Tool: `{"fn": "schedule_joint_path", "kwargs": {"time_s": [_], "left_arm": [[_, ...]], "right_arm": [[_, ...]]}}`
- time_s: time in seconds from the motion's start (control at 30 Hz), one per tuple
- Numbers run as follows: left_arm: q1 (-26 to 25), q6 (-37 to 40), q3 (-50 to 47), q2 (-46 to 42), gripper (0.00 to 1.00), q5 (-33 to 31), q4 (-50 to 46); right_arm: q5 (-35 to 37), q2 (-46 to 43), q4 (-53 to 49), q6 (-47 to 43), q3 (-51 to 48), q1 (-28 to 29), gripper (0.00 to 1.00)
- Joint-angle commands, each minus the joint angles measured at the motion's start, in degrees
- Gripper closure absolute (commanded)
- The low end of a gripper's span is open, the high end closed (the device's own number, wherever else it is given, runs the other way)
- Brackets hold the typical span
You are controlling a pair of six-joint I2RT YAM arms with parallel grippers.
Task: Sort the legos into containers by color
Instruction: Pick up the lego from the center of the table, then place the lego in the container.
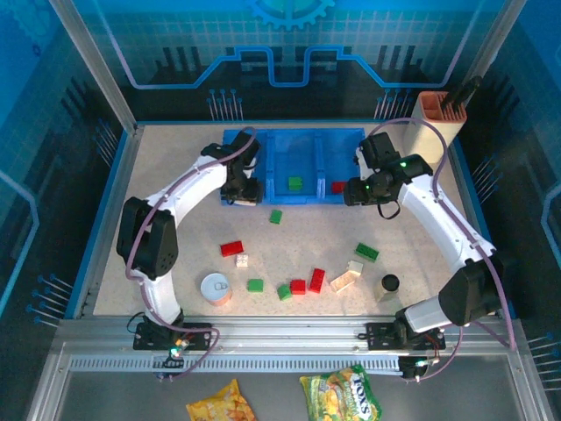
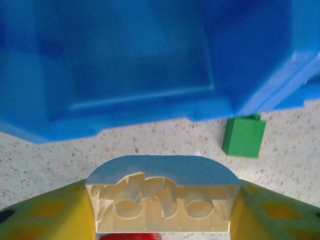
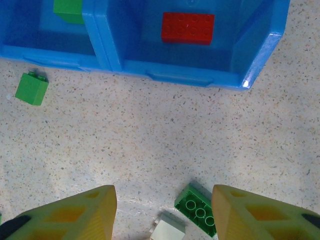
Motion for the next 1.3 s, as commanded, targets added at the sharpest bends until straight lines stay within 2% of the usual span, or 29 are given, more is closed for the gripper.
{"fn": "schedule_joint_path", "kwargs": {"time_s": [0.0, 0.5, 0.9, 1.27], "left_arm": [[1.0, -3.3, 4.6, 3.7, 0.41, -1.3, -0.8], [4.4, -2.3, 25.1, 20.3, 0.4, -1.4, -7.3], [5.9, -0.3, 28.6, 27.8, 0.4, 0.9, -8.7], [6.0, -0.1, 28.9, 29.9, 0.33, 2.1, -8.8]], "right_arm": [[0.5, -1.8, -2.0, -0.2, 1.2, -0.9, 0.46], [1.4, -5.0, -3.5, 0.1, -0.8, -1.1, 0.46], [1.2, -6.0, -3.3, 0.9, -2.7, -1.3, 0.46], [1.2, -6.3, -3.1, 1.3, -2.6, -1.3, 0.46]]}}
